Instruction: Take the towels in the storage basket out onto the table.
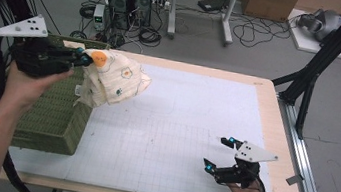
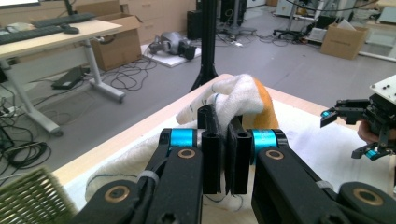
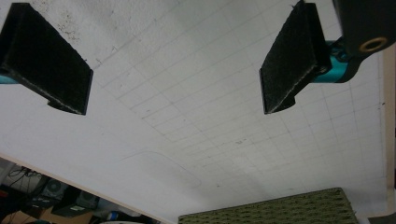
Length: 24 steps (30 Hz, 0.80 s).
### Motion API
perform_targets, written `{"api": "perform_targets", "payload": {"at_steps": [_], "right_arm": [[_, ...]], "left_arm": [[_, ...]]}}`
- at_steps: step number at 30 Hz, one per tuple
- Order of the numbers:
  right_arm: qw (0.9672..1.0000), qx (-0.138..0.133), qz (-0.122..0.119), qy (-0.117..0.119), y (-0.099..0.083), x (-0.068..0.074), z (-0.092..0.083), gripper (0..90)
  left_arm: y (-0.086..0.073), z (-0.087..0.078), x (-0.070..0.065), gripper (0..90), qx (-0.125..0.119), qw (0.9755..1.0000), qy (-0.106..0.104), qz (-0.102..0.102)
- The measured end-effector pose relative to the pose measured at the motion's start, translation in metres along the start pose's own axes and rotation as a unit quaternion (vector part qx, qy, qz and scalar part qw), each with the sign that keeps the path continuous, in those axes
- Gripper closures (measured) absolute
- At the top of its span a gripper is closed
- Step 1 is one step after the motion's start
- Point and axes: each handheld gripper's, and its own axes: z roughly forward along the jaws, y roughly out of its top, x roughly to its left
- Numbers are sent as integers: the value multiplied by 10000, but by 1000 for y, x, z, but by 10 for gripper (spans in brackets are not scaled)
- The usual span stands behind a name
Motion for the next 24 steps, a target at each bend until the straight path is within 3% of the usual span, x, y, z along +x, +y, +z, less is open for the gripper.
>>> {"api": "perform_targets", "payload": {"at_steps": [12,24], "right_arm": [[10000,-9,-34,-5,0,0,0,88],[10000,-27,-13,5,1,0,-1,88]], "left_arm": [[-4,43,-23,864,119,9990,-407,102],[-33,92,-49,864,285,9971,-710,26]]}}
